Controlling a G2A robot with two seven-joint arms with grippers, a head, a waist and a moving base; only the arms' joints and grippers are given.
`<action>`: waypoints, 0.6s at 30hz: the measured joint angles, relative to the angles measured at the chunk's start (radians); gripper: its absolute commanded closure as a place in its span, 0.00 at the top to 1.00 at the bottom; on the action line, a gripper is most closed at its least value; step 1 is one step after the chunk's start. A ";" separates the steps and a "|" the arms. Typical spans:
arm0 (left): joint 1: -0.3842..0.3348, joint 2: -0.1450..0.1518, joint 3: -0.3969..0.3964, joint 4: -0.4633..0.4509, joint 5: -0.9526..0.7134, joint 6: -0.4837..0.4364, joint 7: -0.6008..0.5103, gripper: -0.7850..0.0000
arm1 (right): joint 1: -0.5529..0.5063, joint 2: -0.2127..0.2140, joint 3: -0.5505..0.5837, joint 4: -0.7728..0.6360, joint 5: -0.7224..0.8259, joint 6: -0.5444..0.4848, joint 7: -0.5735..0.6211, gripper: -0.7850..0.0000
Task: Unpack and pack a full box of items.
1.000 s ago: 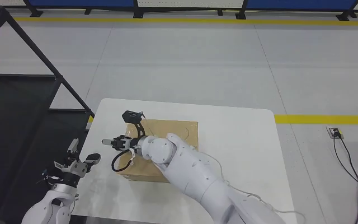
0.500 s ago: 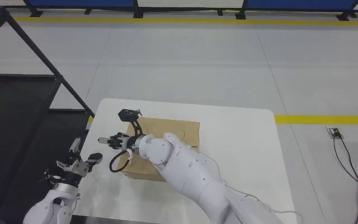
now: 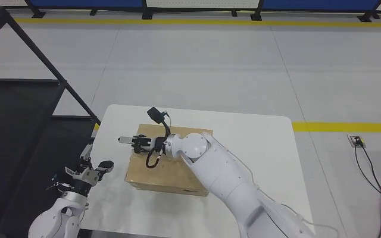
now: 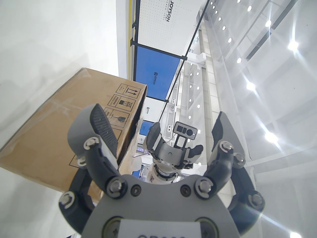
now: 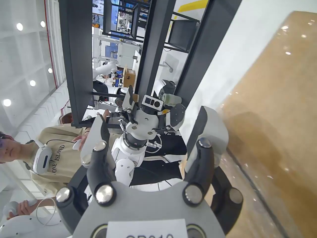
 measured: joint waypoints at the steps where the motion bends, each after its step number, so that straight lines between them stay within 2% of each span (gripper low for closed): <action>1: -0.001 0.000 0.001 0.000 0.001 0.000 0.000 1.00 | -0.005 0.005 0.004 -0.002 -0.002 0.017 0.017 0.98; 5: -0.003 0.000 0.004 0.002 0.003 0.002 0.000 1.00 | -0.019 0.021 0.014 -0.026 -0.022 0.044 0.040 0.99; 12: -0.007 -0.001 0.012 0.000 0.012 0.005 0.003 1.00 | -0.041 0.064 0.037 -0.113 -0.097 0.069 0.012 1.00; 18: -0.015 -0.001 0.017 -0.002 0.016 0.008 -0.003 1.00 | -0.085 0.120 0.072 -0.233 -0.194 0.199 0.001 1.00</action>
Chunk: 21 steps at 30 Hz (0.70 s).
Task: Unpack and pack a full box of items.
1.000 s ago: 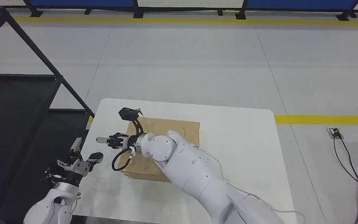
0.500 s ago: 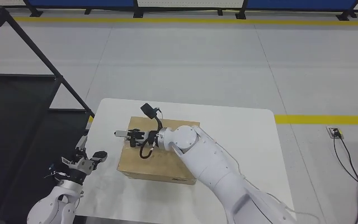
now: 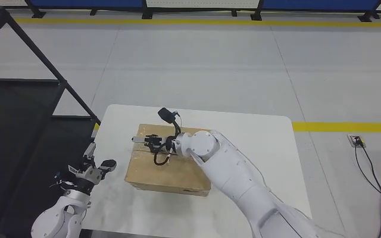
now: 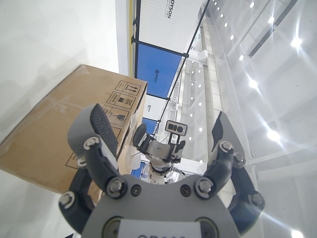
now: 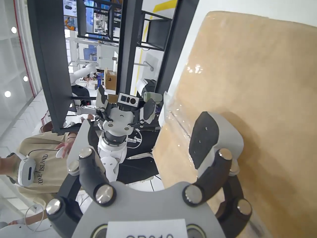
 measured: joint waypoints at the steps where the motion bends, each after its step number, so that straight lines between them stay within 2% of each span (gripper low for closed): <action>1: -0.001 0.000 0.001 0.000 0.001 0.000 -0.001 1.00 | -0.016 0.014 0.012 -0.035 -0.016 0.025 0.006 1.00; 6: -0.003 0.000 0.002 0.000 0.003 0.003 -0.007 1.00 | -0.119 0.076 0.076 -0.245 -0.096 0.122 0.038 1.00; 9: -0.006 0.001 0.007 -0.001 0.010 0.007 -0.013 1.00 | -0.213 0.117 0.125 -0.429 -0.173 0.205 0.066 1.00; 14: -0.013 0.001 0.013 -0.001 0.016 0.009 -0.021 1.00 | -0.380 0.176 0.210 -0.738 -0.338 0.399 0.088 1.00; 17: -0.015 0.001 0.013 -0.001 0.017 0.007 -0.024 1.00 | -0.446 0.196 0.242 -0.854 -0.429 0.507 0.089 1.00; 21: -0.015 0.002 0.011 -0.001 0.016 0.008 -0.030 1.00 | -0.488 0.211 0.268 -0.927 -0.503 0.592 0.085 1.00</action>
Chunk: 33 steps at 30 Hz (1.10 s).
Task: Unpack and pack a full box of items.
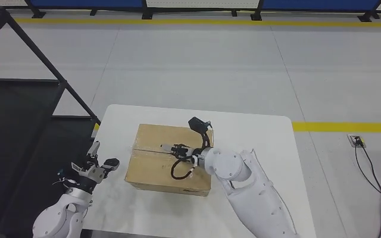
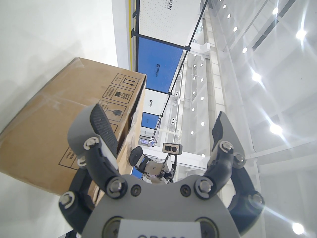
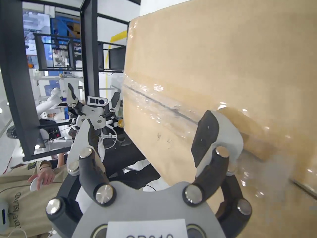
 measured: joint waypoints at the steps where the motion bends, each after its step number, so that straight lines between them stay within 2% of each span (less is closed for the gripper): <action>1: 0.000 0.000 -0.001 0.000 0.000 0.000 -0.002 1.00 | -0.009 0.003 0.005 -0.013 -0.013 0.016 -0.001 1.00; 16: 0.003 0.002 -0.003 0.001 0.002 -0.001 -0.018 1.00 | -0.093 0.038 0.094 -0.131 -0.091 0.126 0.026 1.00; 24: -0.005 0.003 -0.002 0.001 0.007 0.004 -0.022 1.00 | -0.165 0.060 0.194 -0.194 -0.043 0.074 0.034 1.00; 33: -0.030 0.006 -0.020 -0.020 -0.012 0.029 -0.017 1.00 | -0.381 0.094 0.355 -0.473 -0.049 0.002 -0.040 1.00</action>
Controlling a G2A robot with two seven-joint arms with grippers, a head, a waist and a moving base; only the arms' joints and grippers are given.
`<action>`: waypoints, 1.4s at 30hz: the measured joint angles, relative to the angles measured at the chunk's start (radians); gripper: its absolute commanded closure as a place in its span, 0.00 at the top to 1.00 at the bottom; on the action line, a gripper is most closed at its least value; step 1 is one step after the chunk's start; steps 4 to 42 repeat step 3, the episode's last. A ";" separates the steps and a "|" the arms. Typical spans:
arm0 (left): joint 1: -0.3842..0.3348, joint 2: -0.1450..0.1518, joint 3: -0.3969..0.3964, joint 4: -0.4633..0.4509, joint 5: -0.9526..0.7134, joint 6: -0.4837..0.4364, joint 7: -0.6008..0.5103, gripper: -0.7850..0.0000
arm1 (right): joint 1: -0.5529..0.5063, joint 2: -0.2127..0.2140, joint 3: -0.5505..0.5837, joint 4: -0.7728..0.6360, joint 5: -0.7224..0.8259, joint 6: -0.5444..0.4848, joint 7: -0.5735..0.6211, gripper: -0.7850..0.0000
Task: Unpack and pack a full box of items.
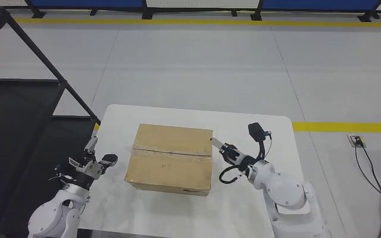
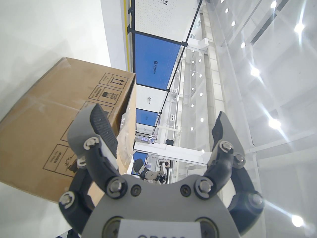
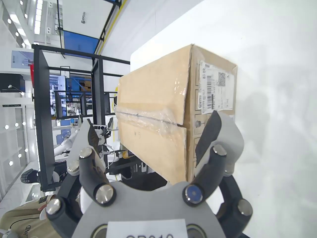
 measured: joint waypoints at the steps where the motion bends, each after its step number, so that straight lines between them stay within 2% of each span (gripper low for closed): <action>1: -0.005 0.000 -0.002 -0.001 -0.004 0.007 0.005 1.00 | -0.026 0.003 0.015 -0.026 -0.004 0.000 -0.010 1.00; 42: -0.012 0.001 -0.004 0.002 -0.005 0.015 0.010 1.00 | -0.032 0.003 0.019 -0.033 -0.004 0.001 -0.012 1.00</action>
